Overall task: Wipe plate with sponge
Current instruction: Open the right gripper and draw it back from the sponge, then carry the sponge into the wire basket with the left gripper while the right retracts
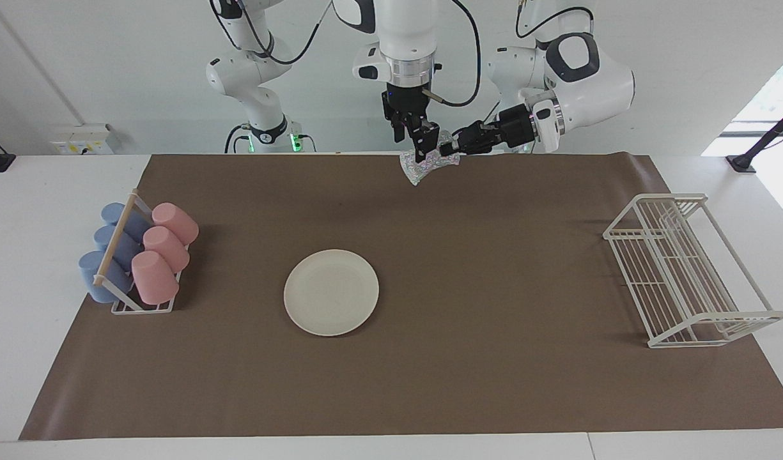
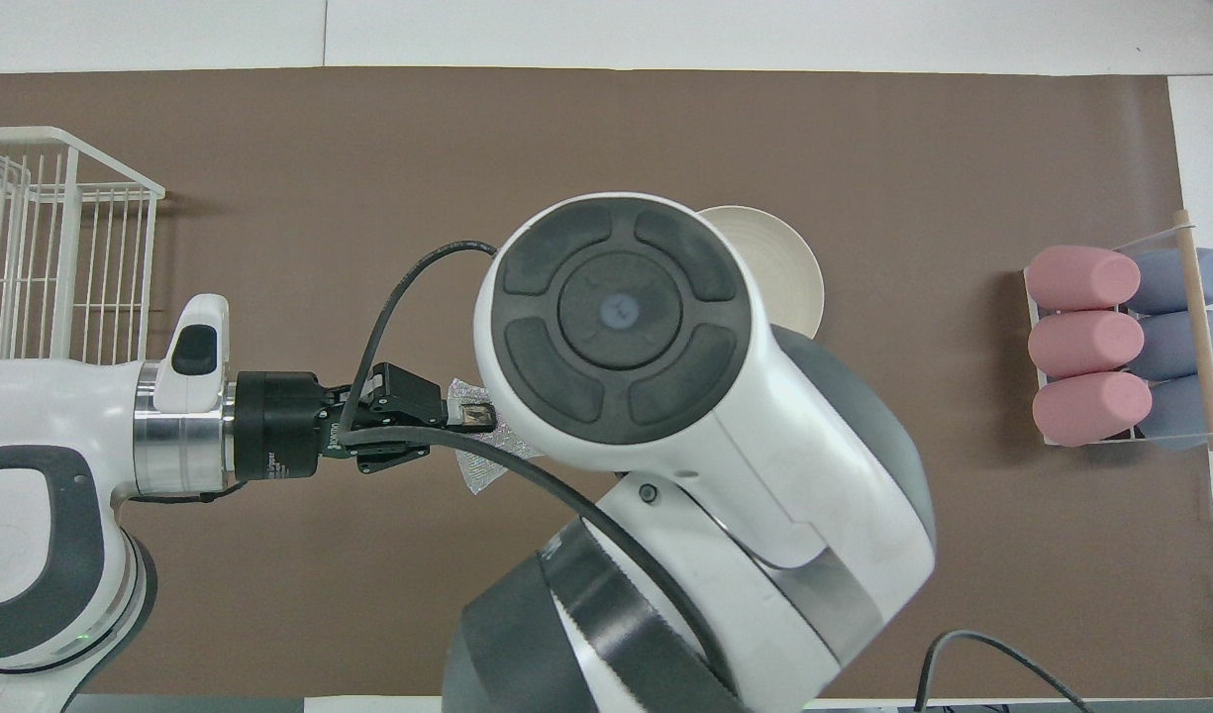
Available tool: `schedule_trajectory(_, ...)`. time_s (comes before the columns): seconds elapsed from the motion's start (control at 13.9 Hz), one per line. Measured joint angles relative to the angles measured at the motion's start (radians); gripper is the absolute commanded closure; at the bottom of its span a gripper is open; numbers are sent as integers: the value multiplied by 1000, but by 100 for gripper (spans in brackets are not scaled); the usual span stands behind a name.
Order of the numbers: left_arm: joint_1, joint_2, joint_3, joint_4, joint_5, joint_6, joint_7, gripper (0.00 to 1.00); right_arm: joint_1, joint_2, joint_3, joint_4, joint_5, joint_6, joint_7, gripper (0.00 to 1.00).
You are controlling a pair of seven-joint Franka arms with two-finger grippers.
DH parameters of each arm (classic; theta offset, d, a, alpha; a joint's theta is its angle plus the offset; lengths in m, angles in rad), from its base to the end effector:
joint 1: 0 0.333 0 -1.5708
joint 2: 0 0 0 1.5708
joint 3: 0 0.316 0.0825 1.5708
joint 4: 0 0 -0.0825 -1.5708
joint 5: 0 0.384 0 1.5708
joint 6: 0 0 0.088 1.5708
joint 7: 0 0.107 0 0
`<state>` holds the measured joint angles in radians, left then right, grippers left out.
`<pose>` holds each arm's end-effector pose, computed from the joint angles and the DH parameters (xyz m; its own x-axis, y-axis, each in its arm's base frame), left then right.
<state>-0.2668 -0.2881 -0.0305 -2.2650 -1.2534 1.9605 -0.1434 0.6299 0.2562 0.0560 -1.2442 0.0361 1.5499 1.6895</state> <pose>0.4393 -0.2007 0.5159 0.9157 0.1442 -0.3752 0.4008 -0.3987 0.8248 0.4885 0.3981 0.6249 0.5370 -0.8417 -0.0557 -0.8435 -0.5353 -0.0436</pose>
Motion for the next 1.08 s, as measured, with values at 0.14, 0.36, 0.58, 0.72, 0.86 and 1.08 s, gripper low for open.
schedule_trajectory(0.14, 1, 0, 2, -2, 13, 40, -10, 100, -29, -11, 0, 0, 0, -1, -77, 0)
schedule_trajectory(0.36, 43, 2, 7, -5, 129, 54, -27, 100, -99, -36, -1, -1, 0, -7, -232, 0)
schedule_trajectory(0.58, 104, 5, 10, -6, 278, 45, -39, 100, -173, -58, -2, -1, 0, -51, -434, 0)
schedule_trajectory(0.72, 131, 8, 10, -4, 382, 34, -57, 100, -227, -72, -3, -2, 0, -102, -602, 0)
schedule_trajectory(0.86, 158, 10, 11, 6, 491, -3, -78, 100, -291, -83, -4, -2, 0, -132, -779, 0)
schedule_trajectory(1.08, 210, 31, 13, 67, 675, -81, -108, 100, -395, -94, -6, -2, 0, -165, -1035, 0)
